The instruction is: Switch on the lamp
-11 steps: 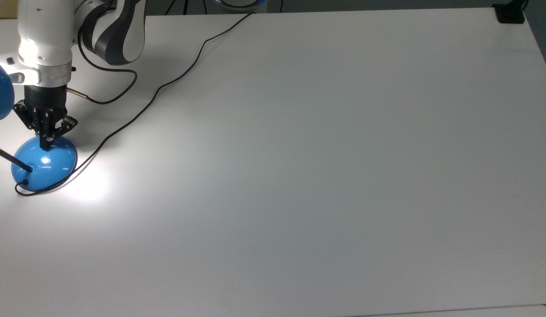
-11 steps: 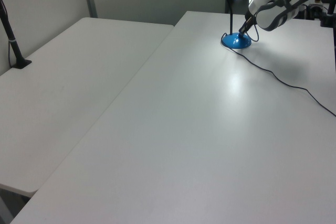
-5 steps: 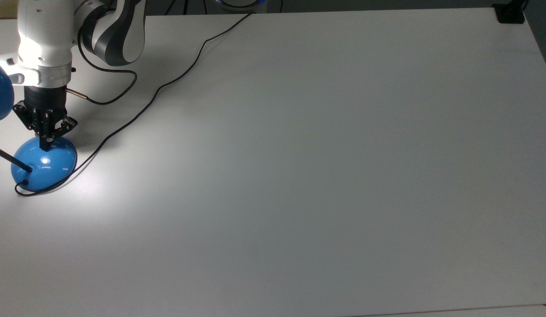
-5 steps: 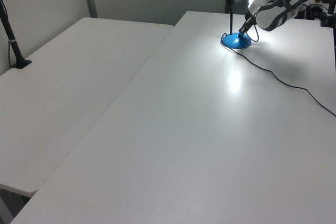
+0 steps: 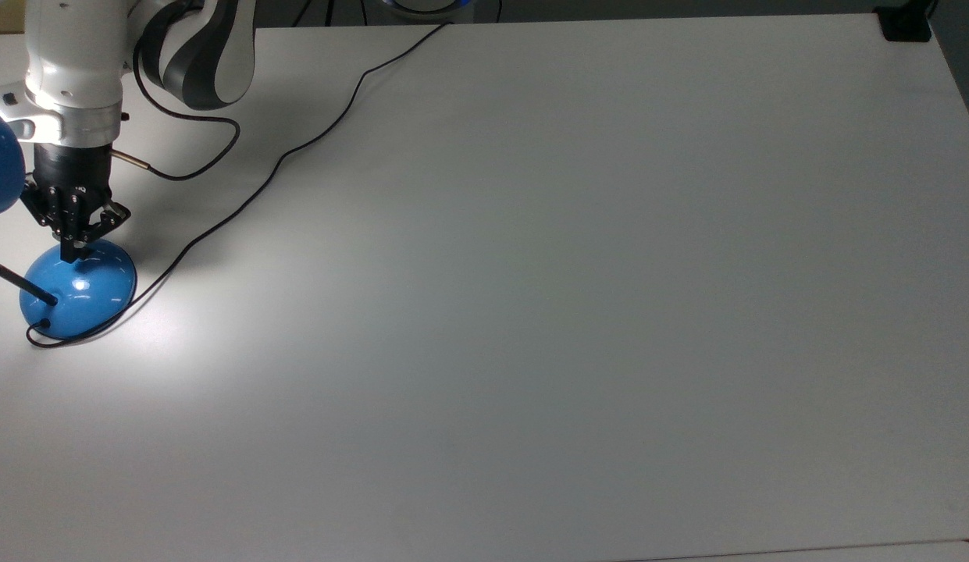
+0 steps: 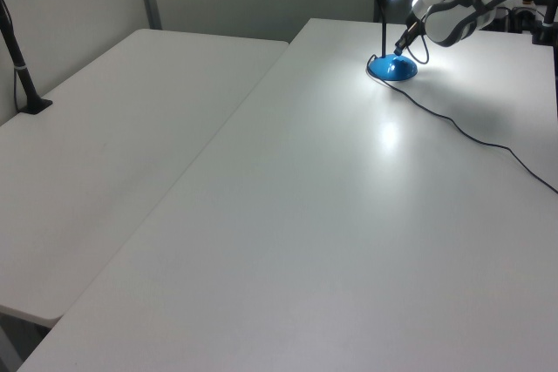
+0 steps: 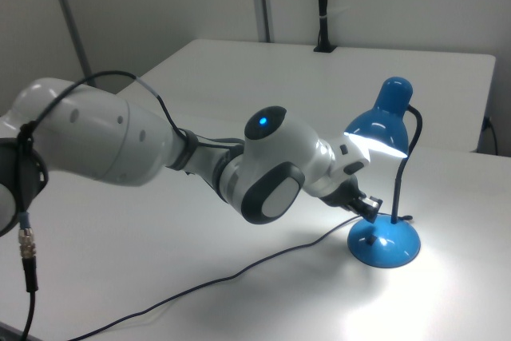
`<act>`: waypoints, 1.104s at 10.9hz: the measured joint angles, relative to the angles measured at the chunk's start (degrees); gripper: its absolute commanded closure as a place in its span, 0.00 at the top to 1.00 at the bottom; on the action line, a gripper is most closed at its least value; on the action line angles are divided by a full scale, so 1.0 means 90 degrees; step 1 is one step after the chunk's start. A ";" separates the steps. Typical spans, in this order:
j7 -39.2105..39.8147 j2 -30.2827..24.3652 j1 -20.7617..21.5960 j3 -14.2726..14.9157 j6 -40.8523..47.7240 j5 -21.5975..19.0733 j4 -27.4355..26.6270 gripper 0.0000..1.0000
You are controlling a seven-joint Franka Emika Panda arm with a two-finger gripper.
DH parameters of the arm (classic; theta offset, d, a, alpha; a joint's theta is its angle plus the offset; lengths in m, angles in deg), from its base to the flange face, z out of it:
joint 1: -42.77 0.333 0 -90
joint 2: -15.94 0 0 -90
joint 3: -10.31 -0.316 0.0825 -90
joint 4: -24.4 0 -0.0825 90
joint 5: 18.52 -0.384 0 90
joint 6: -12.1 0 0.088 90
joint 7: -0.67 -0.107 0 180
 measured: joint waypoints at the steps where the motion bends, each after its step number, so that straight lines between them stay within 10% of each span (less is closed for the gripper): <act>1: -0.0018 -0.0153 0.0013 -0.0010 0.0007 -0.0017 -0.0098 0.00; 8: -0.1118 -0.2009 0.0581 -0.0230 0.2718 -0.0045 -0.0563 0.03; 9: -0.1421 -0.2252 0.0623 -0.0386 0.3274 -0.0045 -0.0504 0.22; 11: -0.1818 -0.2414 0.0650 -0.0765 0.4712 -0.0045 -0.0005 1.00; 12: -0.1860 -0.2421 0.0668 -0.0916 0.5641 -0.0044 0.0397 1.00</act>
